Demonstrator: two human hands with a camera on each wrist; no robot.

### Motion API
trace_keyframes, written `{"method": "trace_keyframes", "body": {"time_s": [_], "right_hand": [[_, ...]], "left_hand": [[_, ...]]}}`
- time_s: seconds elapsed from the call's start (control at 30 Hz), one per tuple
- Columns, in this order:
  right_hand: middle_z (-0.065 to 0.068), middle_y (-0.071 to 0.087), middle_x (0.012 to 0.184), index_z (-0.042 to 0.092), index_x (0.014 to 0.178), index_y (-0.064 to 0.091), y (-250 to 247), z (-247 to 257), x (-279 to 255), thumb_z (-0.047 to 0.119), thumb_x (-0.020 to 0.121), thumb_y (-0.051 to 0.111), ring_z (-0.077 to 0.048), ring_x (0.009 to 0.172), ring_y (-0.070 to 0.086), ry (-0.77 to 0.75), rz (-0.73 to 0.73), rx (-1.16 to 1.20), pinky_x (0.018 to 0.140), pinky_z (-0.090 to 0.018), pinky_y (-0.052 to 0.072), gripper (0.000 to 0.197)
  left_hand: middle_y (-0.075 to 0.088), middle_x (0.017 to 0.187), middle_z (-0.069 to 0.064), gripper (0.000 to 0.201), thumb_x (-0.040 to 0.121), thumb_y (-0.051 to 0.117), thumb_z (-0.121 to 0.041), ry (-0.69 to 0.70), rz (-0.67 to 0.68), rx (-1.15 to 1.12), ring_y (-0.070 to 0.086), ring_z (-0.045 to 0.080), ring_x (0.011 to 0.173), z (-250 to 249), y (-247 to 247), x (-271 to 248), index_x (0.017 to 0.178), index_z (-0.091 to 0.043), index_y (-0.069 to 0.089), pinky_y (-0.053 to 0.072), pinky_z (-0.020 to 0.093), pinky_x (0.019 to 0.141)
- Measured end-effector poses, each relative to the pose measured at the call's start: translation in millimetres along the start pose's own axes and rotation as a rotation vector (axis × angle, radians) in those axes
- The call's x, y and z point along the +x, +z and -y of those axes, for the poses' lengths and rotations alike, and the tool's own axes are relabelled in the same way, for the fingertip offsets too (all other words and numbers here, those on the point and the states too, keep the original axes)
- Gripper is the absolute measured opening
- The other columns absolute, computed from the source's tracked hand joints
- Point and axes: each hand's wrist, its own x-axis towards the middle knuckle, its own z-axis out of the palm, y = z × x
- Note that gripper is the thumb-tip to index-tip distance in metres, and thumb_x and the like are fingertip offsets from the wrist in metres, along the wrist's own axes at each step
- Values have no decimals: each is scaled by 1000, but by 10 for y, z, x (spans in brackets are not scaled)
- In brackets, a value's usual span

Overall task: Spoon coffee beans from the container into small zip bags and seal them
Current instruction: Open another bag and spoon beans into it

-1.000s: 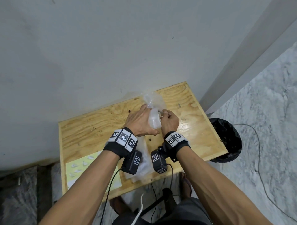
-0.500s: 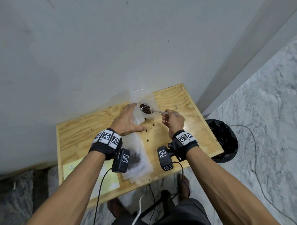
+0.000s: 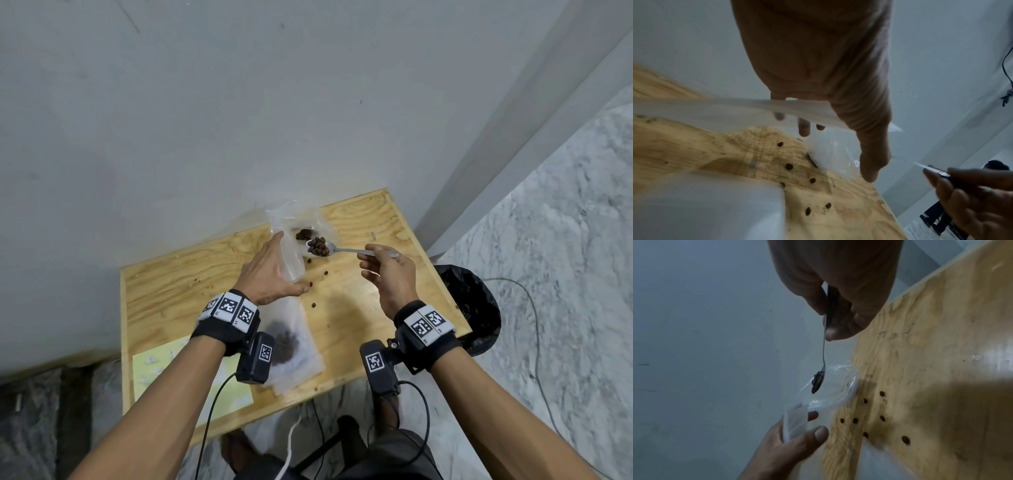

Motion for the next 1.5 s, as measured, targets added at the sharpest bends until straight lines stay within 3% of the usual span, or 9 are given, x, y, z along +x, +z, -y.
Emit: {"method": "trace_keyframes", "body": {"time_s": [0.47, 0.8, 0.9, 1.03, 1.13, 1.2, 1.3, 1.4, 1.5], "right_hand": [[-10, 71, 79, 5, 93, 69, 280, 131, -305, 11, 95, 52, -17, 68, 63, -143, 99, -250, 59, -26, 52, 18], [1, 74, 95, 14, 104, 73, 412, 3, -478, 15, 95, 60, -1, 75, 65, -588, 479, -719, 64, -11, 47, 16], [1, 73, 97, 15, 106, 71, 352, 47, -516, 16, 96, 57, -8, 77, 66, -578, 414, -618, 63, -17, 50, 17], [4, 71, 88, 19, 99, 70, 167, 77, -512, 18, 98, 53, -8, 76, 66, -569, 180, -512, 65, -28, 55, 17], [11, 69, 81, 21, 93, 70, 48, -91, -442, 15, 97, 54, -22, 66, 62, -585, 104, -578, 55, -33, 48, 17], [11, 69, 80, 21, 96, 71, 10, -269, -361, 13, 95, 57, -17, 62, 60, -620, 107, -635, 50, -29, 42, 16], [6, 72, 94, 16, 105, 73, 47, -484, -211, 13, 94, 60, -2, 80, 64, -717, 151, -717, 67, -26, 53, 17], [2, 73, 103, 15, 110, 72, 171, -575, -68, 13, 94, 59, -10, 92, 67, -796, 211, -816, 79, -31, 56, 21], [1, 72, 109, 16, 114, 70, 286, -591, 68, 17, 96, 56, -18, 99, 67, -839, 237, -895, 85, -35, 55, 23]], "left_hand": [[43, 146, 3, 99, 65, 84, -50, 55, -112, 56, 50, 25, 126, -39, 77, -64, 143, -21, 31, 41, 46, 103], [52, 137, 1, 97, 64, 84, -54, 13, -150, -38, 58, 24, 112, 10, 89, -88, 139, -20, 35, 43, 41, 97], [47, 140, 1, 97, 62, 83, -56, 6, -166, -58, 53, 24, 119, 96, 105, -127, 139, -20, 36, 40, 45, 102], [41, 141, 0, 93, 64, 84, -51, -7, -207, -113, 49, 23, 123, 208, 98, -227, 139, -25, 37, 35, 44, 106], [37, 143, -1, 92, 64, 85, -48, -38, -221, -146, 48, 24, 122, 283, 75, -316, 139, -27, 38, 34, 44, 108], [33, 146, -1, 93, 64, 85, -48, -71, -173, -140, 46, 25, 125, 333, 59, -356, 141, -27, 37, 32, 45, 110], [26, 151, 1, 98, 67, 83, -51, -125, -61, -97, 40, 28, 132, 400, 52, -377, 146, -26, 31, 27, 47, 114], [21, 156, 2, 108, 65, 80, -58, -175, 65, -85, 32, 28, 139, 460, 70, -316, 151, -24, 24, 23, 49, 116], [26, 156, 3, 127, 44, 74, -75, -197, 146, -150, 32, 25, 140, 483, 72, -226, 151, -28, 25, 30, 52, 114]]}}
